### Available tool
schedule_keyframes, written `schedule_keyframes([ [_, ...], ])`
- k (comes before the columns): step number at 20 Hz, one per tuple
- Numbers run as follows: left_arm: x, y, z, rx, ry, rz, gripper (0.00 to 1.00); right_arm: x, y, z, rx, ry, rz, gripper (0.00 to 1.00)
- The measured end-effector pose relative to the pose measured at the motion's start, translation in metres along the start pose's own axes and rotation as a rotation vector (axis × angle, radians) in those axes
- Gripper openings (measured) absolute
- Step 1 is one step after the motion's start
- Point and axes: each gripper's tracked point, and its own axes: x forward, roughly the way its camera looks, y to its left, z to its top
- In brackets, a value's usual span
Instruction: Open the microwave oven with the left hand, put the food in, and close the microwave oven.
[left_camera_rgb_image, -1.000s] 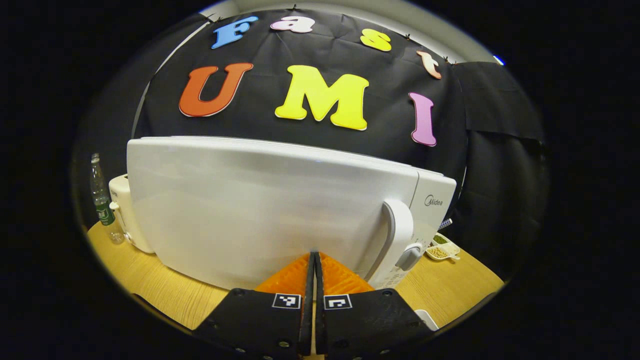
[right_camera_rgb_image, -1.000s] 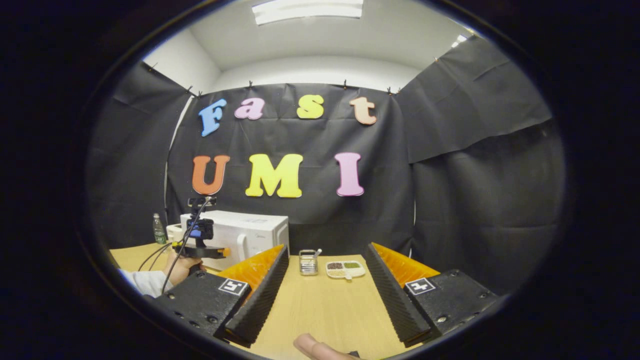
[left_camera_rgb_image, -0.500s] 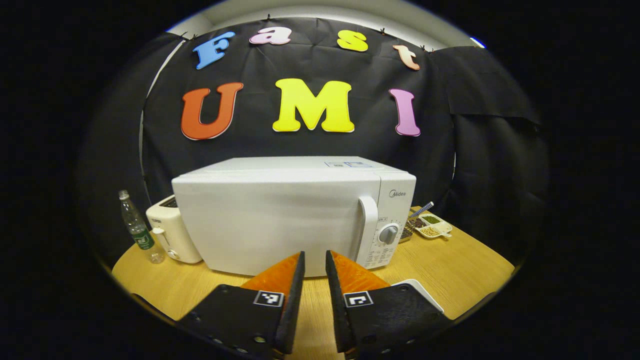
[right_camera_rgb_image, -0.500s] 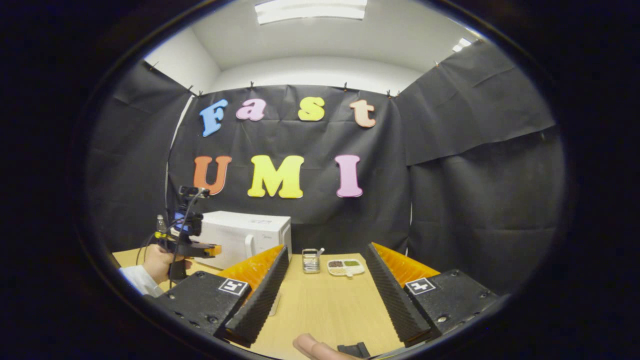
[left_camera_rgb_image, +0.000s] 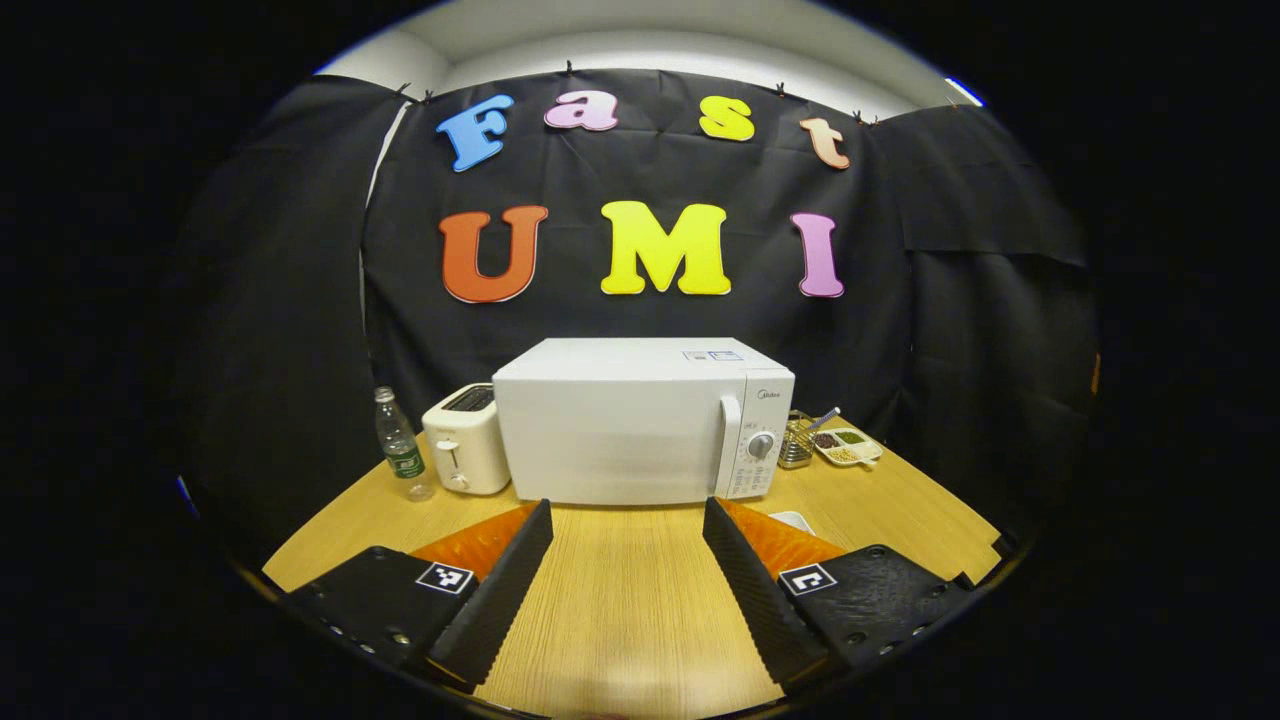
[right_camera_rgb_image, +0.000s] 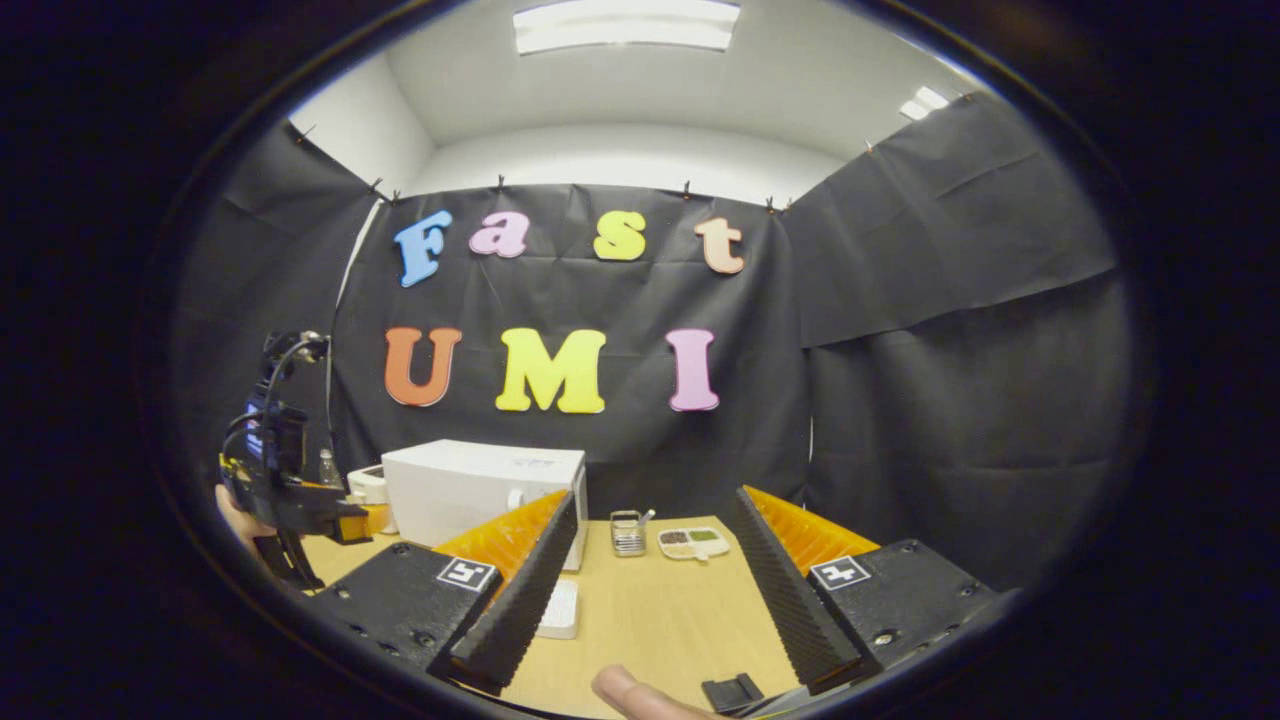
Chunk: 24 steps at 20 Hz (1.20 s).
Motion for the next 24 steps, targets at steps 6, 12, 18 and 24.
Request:
schedule_keyframes([
  [6,-0.076,0.026,0.021,-0.017,-0.152,0.049,0.94,-0.001,0.012,0.015,-0.048,0.013,0.01,0.99],
  [12,-0.128,0.021,0.048,-0.063,-0.213,0.024,0.94,-0.007,0.009,0.023,-0.039,-0.011,0.005,0.95],
  [18,-0.16,0.017,0.066,-0.037,-0.272,0.03,0.94,-0.003,-0.004,0.022,-0.022,-0.004,-0.017,1.0],
  [24,-0.187,0.013,0.067,-0.042,-0.328,0.05,0.82,-0.01,-0.001,0.026,-0.019,-0.034,0.004,1.0],
])
